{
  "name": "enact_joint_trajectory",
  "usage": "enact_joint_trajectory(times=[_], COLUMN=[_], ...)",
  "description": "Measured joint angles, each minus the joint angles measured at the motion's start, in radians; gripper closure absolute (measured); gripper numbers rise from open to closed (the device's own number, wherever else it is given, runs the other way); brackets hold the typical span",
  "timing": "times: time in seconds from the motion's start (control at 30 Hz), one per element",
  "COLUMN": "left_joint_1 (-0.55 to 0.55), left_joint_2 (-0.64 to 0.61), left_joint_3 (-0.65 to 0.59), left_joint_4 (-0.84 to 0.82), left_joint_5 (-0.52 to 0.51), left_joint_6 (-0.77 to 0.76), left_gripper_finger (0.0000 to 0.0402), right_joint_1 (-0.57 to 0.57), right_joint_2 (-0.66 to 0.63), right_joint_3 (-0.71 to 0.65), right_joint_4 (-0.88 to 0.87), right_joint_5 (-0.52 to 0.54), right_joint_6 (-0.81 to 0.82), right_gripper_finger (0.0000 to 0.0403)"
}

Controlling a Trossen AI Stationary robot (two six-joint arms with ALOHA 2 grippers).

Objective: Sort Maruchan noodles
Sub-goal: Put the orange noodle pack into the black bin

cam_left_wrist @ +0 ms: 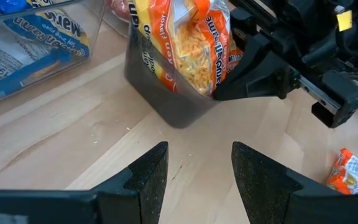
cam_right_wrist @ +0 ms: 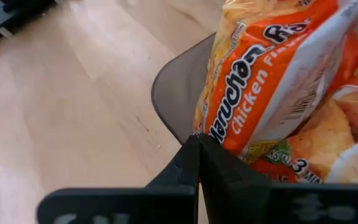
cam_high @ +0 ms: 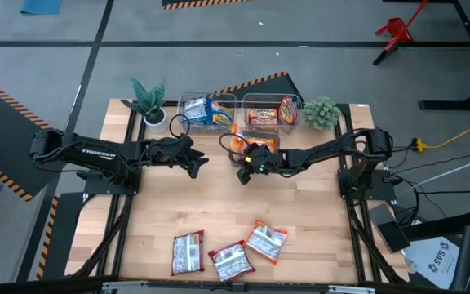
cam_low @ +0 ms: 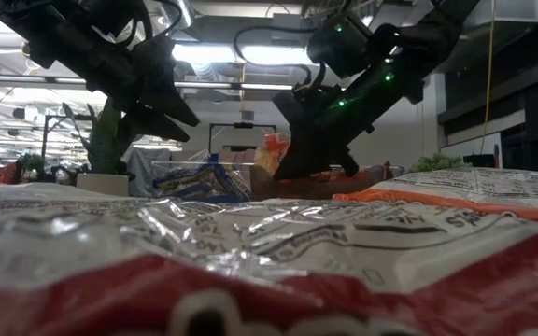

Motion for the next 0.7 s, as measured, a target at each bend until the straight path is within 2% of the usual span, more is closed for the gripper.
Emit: enact_joint_trajectory(times=[0.2,0.33,0.47,0.53,0.7], left_joint_1=[0.000,0.000,0.000,0.000,0.000], left_joint_2=[0.000,0.000,0.000,0.000,0.000], left_joint_3=[0.000,0.000,0.000,0.000,0.000], left_joint_4=[0.002,0.003,0.003,0.003,0.002], left_joint_5=[0.000,0.000,0.001,0.009,0.015], left_joint_6=[0.000,0.000,0.000,0.000,0.000], left_gripper_finger=[0.0230,0.0230,0.0230,0.0230,0.0230], right_joint_1=[-0.021,-0.018,-0.016,-0.005,0.036], right_joint_2=[-0.017,-0.056,-0.071,-0.072,-0.074], right_joint_3=[0.004,0.060,0.128,0.170,0.224], right_joint_4=[-0.015,-0.037,-0.134,-0.192,-0.371], right_joint_5=[-0.113,-0.112,-0.104,-0.081,0.076], right_joint_6=[-0.028,-0.083,-0.140,-0.156,-0.159], right_gripper_finger=[0.0402,0.0402,0.0402,0.0402,0.0402])
